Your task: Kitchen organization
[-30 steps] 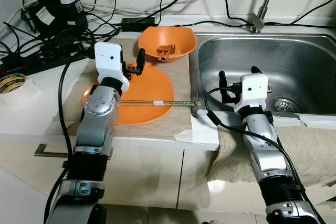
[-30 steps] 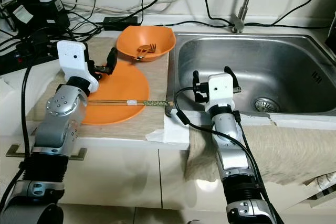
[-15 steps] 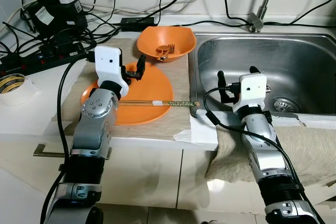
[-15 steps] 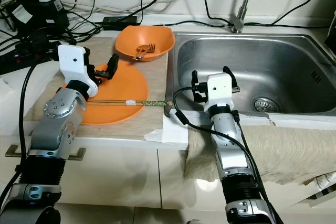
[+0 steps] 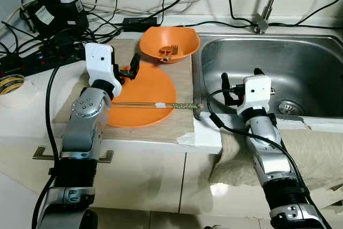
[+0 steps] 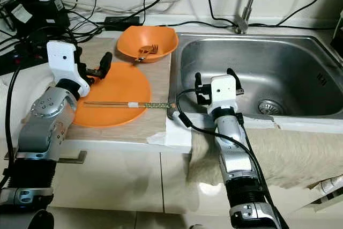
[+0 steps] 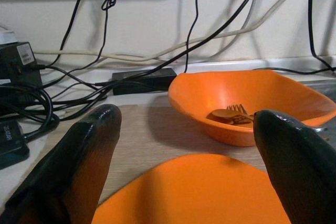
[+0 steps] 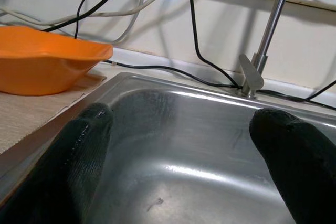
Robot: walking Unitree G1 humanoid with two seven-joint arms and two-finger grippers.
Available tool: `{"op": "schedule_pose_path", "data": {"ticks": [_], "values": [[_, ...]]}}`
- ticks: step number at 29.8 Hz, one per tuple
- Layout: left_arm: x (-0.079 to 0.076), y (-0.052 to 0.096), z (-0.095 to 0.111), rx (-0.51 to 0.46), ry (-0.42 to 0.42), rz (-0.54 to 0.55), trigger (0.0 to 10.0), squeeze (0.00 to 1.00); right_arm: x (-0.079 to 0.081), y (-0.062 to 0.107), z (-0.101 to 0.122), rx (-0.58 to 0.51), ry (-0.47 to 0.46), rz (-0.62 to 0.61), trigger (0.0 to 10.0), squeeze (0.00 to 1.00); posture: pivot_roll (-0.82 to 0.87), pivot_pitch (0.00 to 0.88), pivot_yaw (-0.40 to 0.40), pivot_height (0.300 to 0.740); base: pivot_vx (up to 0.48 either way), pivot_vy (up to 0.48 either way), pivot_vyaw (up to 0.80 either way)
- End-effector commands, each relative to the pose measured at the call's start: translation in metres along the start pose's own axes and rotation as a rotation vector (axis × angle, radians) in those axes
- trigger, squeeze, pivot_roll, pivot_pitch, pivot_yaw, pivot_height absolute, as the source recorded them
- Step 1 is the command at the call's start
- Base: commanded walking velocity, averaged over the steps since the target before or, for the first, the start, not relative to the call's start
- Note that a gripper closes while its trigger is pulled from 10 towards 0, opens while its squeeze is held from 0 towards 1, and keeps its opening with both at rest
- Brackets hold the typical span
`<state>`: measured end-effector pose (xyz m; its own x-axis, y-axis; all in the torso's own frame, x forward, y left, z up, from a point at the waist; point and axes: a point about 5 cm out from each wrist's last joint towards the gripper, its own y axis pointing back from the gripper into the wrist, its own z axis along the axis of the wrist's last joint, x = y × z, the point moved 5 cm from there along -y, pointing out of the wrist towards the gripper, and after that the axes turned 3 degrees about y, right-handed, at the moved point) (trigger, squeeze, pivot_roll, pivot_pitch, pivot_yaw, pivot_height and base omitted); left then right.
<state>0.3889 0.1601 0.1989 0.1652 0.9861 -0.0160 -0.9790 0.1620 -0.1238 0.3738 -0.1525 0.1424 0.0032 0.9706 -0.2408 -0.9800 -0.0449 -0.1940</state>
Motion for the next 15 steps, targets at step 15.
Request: {"op": "schedule_pose_path", "data": {"ticks": [15], "values": [[0.01,0.035,0.007,-0.002,-0.008,0.031,10.0,0.0,-0.021,0.021,-0.003,0.054,-0.003,-0.039,10.0,0.0,0.06,0.0,0.051,0.736,0.0,0.0,0.0]]}}
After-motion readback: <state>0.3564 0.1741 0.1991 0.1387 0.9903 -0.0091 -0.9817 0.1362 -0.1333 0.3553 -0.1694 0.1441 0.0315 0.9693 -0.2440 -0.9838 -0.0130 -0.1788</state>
